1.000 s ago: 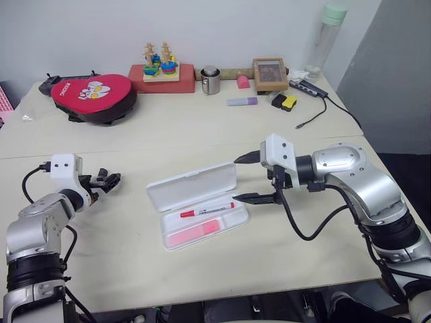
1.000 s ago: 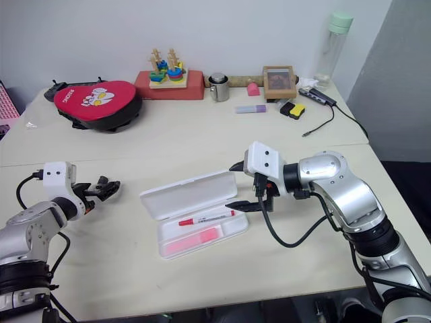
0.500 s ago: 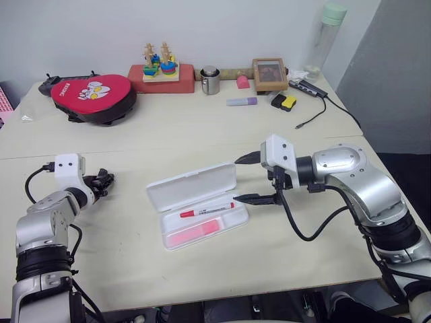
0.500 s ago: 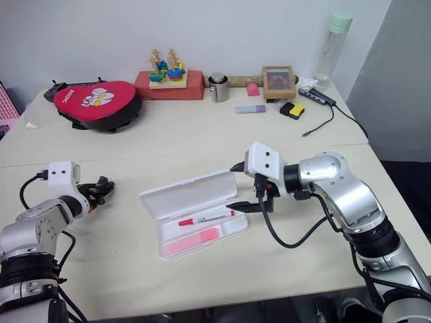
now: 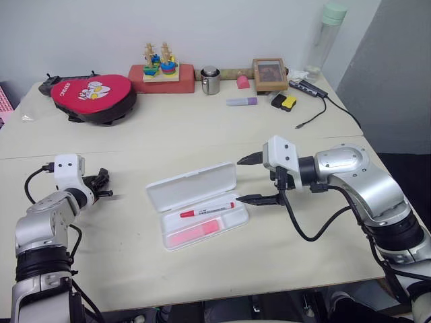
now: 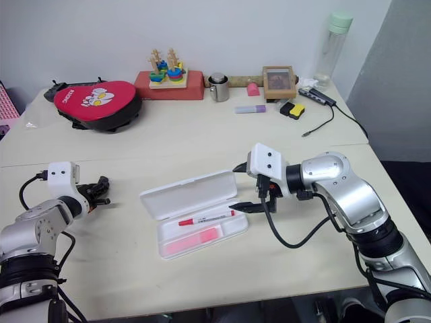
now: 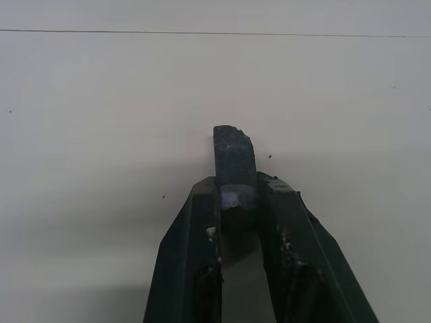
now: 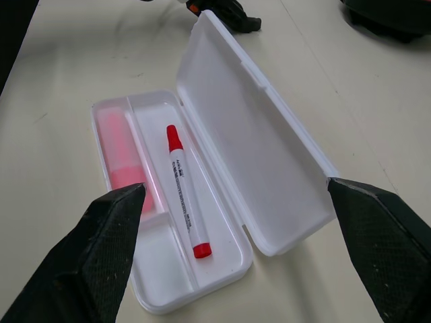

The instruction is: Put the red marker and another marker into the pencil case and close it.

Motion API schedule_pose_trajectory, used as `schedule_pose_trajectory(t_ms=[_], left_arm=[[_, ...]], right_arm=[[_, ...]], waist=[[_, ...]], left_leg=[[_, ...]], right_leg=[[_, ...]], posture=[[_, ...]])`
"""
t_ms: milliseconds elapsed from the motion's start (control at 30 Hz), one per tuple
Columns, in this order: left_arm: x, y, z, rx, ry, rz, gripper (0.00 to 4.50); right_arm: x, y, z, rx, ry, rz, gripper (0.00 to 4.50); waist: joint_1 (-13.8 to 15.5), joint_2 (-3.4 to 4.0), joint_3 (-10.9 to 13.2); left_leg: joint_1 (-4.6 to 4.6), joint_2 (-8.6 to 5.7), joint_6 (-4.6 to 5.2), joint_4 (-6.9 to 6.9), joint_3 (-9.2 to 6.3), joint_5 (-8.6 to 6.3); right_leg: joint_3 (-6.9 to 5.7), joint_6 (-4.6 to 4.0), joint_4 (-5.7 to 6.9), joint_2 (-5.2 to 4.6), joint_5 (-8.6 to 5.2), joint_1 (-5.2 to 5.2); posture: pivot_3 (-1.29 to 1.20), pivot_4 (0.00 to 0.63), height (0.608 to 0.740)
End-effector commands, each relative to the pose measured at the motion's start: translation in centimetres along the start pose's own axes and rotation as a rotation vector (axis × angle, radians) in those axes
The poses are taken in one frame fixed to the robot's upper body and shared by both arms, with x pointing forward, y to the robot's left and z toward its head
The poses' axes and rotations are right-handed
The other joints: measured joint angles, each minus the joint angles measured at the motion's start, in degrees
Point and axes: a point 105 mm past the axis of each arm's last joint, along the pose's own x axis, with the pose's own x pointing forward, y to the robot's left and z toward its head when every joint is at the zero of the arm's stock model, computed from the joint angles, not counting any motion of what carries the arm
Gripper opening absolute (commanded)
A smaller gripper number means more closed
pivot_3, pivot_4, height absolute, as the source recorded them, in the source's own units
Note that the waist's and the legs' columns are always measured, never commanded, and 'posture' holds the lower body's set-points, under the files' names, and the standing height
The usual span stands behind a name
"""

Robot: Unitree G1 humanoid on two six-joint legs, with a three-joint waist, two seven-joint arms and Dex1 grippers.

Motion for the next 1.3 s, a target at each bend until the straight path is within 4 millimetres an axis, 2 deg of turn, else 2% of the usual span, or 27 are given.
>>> schedule_pose_trajectory(t_ms=[33,367,800,867,1000,1067,1167,1233,1300], left_arm=[[-0.6,1.0,0.6,0.014,-0.021,0.045,0.47],[-2.0,1.3,2.0,0.034,-0.077,0.069,0.47],[-2.7,0.3,4.5,0.08,-0.139,0.042,0.47],[-3.0,-0.9,5.8,0.12,-0.169,-0.003,0.47],[-4.6,-5.5,9.2,0.297,-0.247,-0.19,0.47],[-5.4,-7.4,10.1,0.352,-0.266,-0.283,0.47],[-6.3,-9.3,10.4,0.404,-0.268,-0.386,0.47],[-8.2,-12.6,10.9,0.494,-0.284,-0.565,0.47],[-9.7,-14.7,11.0,0.558,-0.289,-0.692,0.47]], right_arm=[[-0.5,0.1,1.2,-0.049,-0.031,-0.004,4.5],[-1.0,-0.2,3.4,-0.052,-0.121,0.004,4.5],[-1.1,-0.4,4.0,-0.06,-0.152,-0.006,4.5],[-1.1,-0.5,3.6,-0.059,-0.14,-0.012,4.5],[-1.4,-0.7,2.4,-0.062,-0.09,-0.02,4.5],[-1.5,-0.7,2.1,-0.064,-0.074,-0.023,4.5],[-1.6,-0.9,1.7,-0.069,-0.056,-0.026,4.5],[-1.8,-1.0,1.1,-0.074,-0.021,-0.03,4.5],[-2.1,-1.2,0.5,-0.082,0.017,-0.032,4.5]], waist=[[0.0,0.0,0.0],[-0.1,-0.01,0.0],[0.0,-0.01,0.0],[0.0,-0.01,0.0],[0.1,-0.08,0.0],[0.3,-0.08,0.0],[0.2,-0.08,0.0],[0.0,-0.08,0.0],[-0.1,-0.1,0.1]], left_leg=[[0.0,0.0,0.0,0.0,0.0,0.0],[-0.01,0.0,0.0,0.0,-0.01,0.0],[-0.03,0.0,0.0,0.0,-0.02,0.0],[-0.03,0.0,0.0,0.0,-0.01,0.0],[-0.1,0.0,-0.01,0.0,-0.07,0.0],[-0.12,0.0,-0.01,0.01,-0.07,0.0],[-0.11,-0.01,-0.01,0.0,-0.01,0.0],[-0.1,-0.01,-0.01,-0.01,0.01,0.0],[-0.13,0.0,-0.01,-0.01,-0.01,0.0]], right_leg=[[0.0,0.0,0.0,0.0,0.0,0.0],[0.0,0.0,-0.01,0.0,0.0,0.0],[-0.01,0.01,-0.02,0.0,0.01,0.0],[-0.01,0.01,-0.02,0.0,0.01,0.0],[-0.06,0.01,-0.04,0.0,0.01,-0.02],[-0.07,0.01,-0.07,0.0,0.0,-0.02],[-0.02,0.02,-0.11,-0.02,0.0,-0.02],[0.0,0.02,-0.1,-0.01,0.0,-0.02],[-0.02,0.02,-0.1,0.0,0.0,-0.05]], posture=[[0.0,0.15,0.74],[0.0,0.15,0.74],[0.0,0.15,0.74],[0.0,0.15,0.74],[0.0,0.15,0.74],[0.0,0.15,0.74],[0.0,0.15,0.74],[0.0,0.15,0.74],[0.0,0.15,0.74]])
